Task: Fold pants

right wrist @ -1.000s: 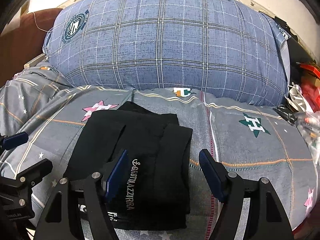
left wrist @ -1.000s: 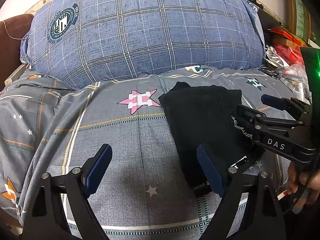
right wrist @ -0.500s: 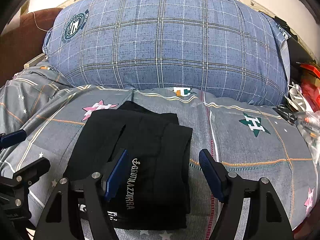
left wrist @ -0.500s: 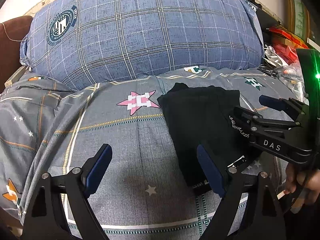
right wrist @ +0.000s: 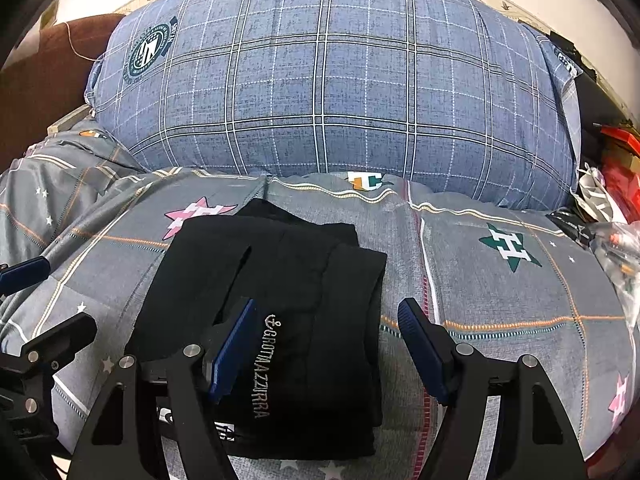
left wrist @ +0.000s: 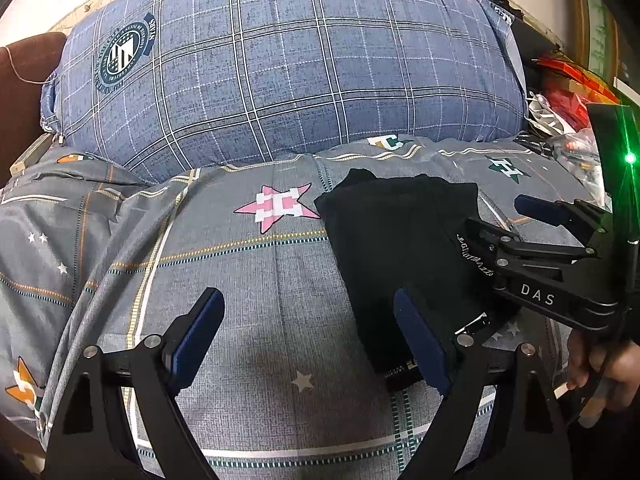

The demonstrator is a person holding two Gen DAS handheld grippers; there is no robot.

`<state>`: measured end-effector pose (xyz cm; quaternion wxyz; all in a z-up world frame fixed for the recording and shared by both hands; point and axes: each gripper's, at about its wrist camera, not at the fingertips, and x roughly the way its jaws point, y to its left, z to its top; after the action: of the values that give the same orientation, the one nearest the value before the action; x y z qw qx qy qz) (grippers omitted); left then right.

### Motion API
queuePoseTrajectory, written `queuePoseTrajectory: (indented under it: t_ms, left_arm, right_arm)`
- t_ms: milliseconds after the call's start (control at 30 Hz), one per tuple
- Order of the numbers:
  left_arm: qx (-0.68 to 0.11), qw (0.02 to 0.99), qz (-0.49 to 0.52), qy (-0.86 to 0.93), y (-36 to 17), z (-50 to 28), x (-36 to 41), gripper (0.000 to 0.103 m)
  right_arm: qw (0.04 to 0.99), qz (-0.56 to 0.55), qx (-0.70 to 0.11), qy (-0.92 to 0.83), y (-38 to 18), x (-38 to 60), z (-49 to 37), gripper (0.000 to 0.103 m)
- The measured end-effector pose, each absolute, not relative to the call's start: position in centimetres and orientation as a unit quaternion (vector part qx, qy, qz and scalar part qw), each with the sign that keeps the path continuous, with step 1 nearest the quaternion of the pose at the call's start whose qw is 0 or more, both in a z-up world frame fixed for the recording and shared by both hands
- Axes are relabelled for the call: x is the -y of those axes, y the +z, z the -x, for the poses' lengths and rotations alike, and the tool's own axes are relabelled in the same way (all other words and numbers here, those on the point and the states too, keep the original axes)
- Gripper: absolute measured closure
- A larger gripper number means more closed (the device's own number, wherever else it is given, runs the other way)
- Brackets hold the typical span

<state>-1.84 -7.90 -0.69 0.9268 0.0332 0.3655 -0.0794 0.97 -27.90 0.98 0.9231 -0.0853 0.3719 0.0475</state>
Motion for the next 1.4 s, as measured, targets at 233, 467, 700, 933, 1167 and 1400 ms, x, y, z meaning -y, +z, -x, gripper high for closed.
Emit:
queuePoseTrajectory:
  t_ms: [233, 467, 700, 933, 1167, 1400]
  left_arm:
    - [-0.367, 0.926, -0.034, -0.081, -0.9, 1.9, 8.0, 0.015]
    - [-0.374, 0.924, -0.026, -0.081, -1.3, 1.8, 7.9, 0.015]
    - [-0.381, 0.921, -0.019, -0.081, -1.5, 1.7, 7.8, 0.015]
    - [-0.380, 0.921, -0.019, -0.082, -1.5, 1.7, 7.9, 0.015]
    - [-0.385, 0.917, 0.003, -0.105, -0.2, 1.1, 7.5, 0.015]
    - [-0.392, 0.908, 0.021, -0.148, -0.4, -1.3, 7.6, 0.015]
  right_arm:
    - [0.923, 0.086, -0.373, 0.047, 0.9, 27.8, -1.0, 0.029]
    - [0.922, 0.087, -0.374, 0.046, 0.9, 27.8, -1.0, 0.029]
    - [0.921, 0.093, -0.374, 0.048, 0.7, 27.5, -0.9, 0.029]
    - [0.922, 0.086, -0.375, 0.049, 0.8, 27.9, -0.8, 0.029]
    - [0.918, 0.019, -0.388, 0.080, 1.0, 30.4, -1.3, 0.029]
    - [0.897, -0.105, -0.410, 0.125, 0.3, 33.8, -2.6, 0.029]
